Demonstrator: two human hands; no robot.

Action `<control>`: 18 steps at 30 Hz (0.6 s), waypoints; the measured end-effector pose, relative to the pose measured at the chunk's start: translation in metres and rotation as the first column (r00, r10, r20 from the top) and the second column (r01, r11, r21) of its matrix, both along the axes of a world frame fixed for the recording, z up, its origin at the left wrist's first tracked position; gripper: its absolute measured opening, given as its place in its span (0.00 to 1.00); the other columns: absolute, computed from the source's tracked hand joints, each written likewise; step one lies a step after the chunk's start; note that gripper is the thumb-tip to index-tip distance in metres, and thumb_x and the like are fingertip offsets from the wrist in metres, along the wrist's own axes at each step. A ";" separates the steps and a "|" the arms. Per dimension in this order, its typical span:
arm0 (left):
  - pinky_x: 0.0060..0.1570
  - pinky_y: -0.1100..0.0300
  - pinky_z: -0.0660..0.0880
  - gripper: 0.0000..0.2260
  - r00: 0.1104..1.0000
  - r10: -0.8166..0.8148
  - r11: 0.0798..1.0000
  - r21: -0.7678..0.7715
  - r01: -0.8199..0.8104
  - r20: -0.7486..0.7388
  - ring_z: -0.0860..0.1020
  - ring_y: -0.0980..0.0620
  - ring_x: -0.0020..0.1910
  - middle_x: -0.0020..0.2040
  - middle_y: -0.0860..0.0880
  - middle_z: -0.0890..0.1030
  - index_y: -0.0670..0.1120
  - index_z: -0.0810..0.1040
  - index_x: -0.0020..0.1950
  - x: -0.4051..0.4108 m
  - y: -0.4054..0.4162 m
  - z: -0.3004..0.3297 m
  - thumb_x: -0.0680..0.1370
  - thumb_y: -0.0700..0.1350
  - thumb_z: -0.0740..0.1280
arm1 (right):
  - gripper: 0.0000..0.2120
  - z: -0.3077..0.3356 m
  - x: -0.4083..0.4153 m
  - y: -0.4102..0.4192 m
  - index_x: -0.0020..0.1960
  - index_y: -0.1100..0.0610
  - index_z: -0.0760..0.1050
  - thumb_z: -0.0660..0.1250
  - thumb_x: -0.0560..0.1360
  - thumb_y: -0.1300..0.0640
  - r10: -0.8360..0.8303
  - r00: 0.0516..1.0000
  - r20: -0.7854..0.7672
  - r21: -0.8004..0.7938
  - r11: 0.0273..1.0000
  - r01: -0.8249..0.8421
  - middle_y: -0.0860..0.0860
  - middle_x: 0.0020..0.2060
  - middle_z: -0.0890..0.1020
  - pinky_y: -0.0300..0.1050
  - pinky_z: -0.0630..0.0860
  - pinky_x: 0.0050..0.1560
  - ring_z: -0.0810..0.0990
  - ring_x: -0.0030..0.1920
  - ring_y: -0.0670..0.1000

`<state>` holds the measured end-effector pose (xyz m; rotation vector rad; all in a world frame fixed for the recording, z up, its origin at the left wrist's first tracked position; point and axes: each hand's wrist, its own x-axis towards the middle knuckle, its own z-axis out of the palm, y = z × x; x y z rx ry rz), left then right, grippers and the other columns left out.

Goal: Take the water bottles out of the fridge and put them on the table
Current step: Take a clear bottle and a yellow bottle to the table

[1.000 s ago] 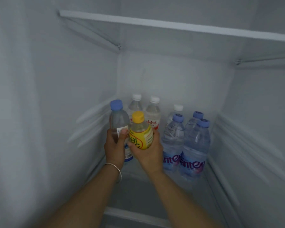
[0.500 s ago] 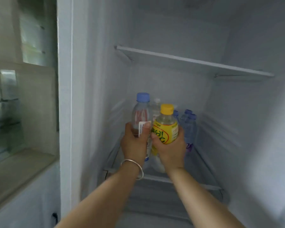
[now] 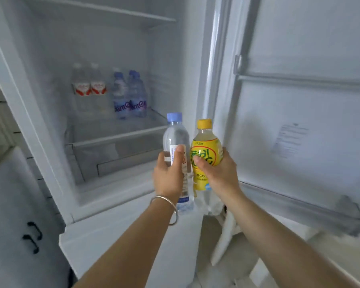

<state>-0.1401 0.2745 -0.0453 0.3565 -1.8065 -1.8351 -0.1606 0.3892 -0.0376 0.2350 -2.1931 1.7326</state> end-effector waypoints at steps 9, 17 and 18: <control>0.33 0.67 0.71 0.21 0.954 -0.285 0.957 -0.035 0.289 0.092 0.76 0.61 0.27 0.36 0.47 0.80 0.45 0.76 0.53 0.059 0.178 -0.028 0.75 0.62 0.62 | 0.18 -0.033 0.090 0.184 0.49 0.49 0.73 0.76 0.64 0.47 -0.245 0.965 0.089 -0.019 0.969 0.248 0.43 0.38 0.80 0.36 0.73 0.37 0.79 0.39 0.41; 0.38 0.59 0.75 0.23 0.822 -0.547 0.837 0.098 0.539 0.157 0.81 0.52 0.37 0.41 0.47 0.82 0.47 0.76 0.51 0.119 0.407 -0.053 0.71 0.66 0.64 | 0.29 -0.054 0.169 0.408 0.48 0.53 0.76 0.67 0.54 0.36 -0.459 0.878 0.133 0.035 0.888 0.459 0.46 0.37 0.81 0.34 0.73 0.35 0.80 0.38 0.45; 0.38 0.60 0.75 0.21 0.809 -0.564 0.826 0.099 0.555 0.166 0.80 0.53 0.37 0.41 0.47 0.82 0.47 0.76 0.51 0.124 0.434 -0.054 0.73 0.64 0.64 | 0.31 -0.055 0.177 0.434 0.48 0.53 0.76 0.65 0.53 0.34 -0.477 0.869 0.131 0.042 0.878 0.476 0.45 0.36 0.81 0.30 0.72 0.33 0.80 0.37 0.43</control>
